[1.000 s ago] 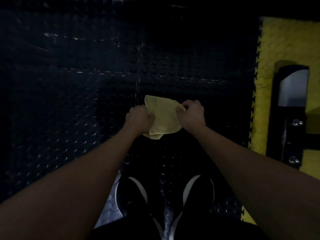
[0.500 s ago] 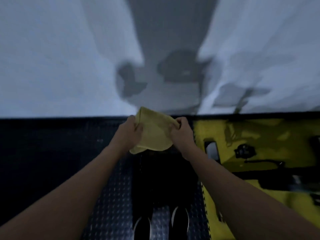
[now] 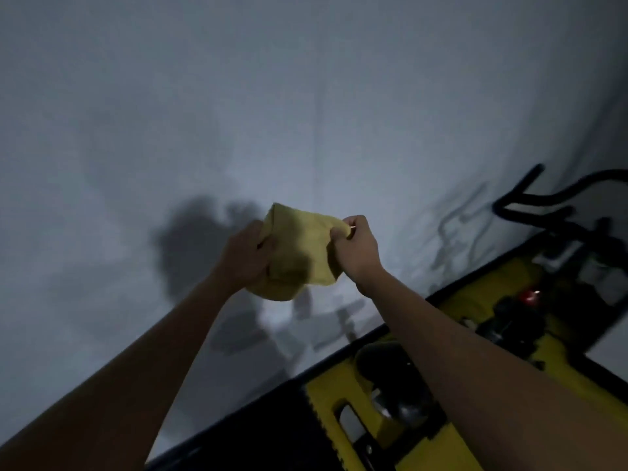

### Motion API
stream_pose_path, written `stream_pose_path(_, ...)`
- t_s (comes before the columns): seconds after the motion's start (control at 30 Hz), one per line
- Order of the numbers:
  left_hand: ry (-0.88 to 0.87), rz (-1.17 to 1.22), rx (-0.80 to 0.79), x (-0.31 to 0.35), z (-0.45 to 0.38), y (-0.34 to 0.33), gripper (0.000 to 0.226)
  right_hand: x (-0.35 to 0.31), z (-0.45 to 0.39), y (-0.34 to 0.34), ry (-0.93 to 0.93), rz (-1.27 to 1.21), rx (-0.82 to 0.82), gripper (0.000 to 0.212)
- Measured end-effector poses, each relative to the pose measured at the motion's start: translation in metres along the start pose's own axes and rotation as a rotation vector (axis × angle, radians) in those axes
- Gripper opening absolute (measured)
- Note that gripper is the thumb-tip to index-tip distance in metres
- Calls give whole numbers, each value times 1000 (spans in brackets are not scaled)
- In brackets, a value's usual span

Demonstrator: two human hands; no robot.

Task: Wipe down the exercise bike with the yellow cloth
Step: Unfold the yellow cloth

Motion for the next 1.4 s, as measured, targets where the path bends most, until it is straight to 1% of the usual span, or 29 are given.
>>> stream_pose_path(0.1,-51,30,-12,83,-27,-41,25,-25,-42,88,37,-2,140,14)
stream_pose_path(0.17,-127,69,-10,144,-34,-70,23,-34,-67,148,50,18,221,14)
stream_pose_path(0.23,-203,136,-45,204,-36,-100,22,-38,-91,205,56,55,286,14)
stream_pose_path(0.3,-233,162,-103,259,-37,-131,22,-40,-114,261,62,71,342,14)
stream_pose_path(0.43,-322,210,-135,364,-40,-194,21,-40,-160,368,80,105,430,15)
stream_pose_path(0.57,-341,241,-156,439,-40,-250,21,-37,-200,447,119,154,469,11)
stream_pose_path(0.67,-365,251,-181,490,-38,-295,21,-26,-229,501,114,162,503,14)
stream_pose_path(0.77,-385,244,-219,519,-40,-333,23,-8,-256,534,82,165,516,17)
stream_pose_path(0.87,-389,237,-249,534,-53,-367,26,10,-283,551,58,147,532,16)
stream_pose_path(1.17,-430,265,-335,556,-70,-456,26,54,-340,591,30,150,584,12)
stream_pose_path(1.4,-410,266,-439,571,-51,-549,23,122,-370,636,-57,184,600,15)
Point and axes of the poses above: each hand's wrist, its own z-axis away from the middle knuckle, its own y-axis out of the back of the hand, x = y × z, the point moved 6 cm from there along -z, towards the middle knuckle, and after that the axes turned 15 degrees about x, right-handed, at the moved point
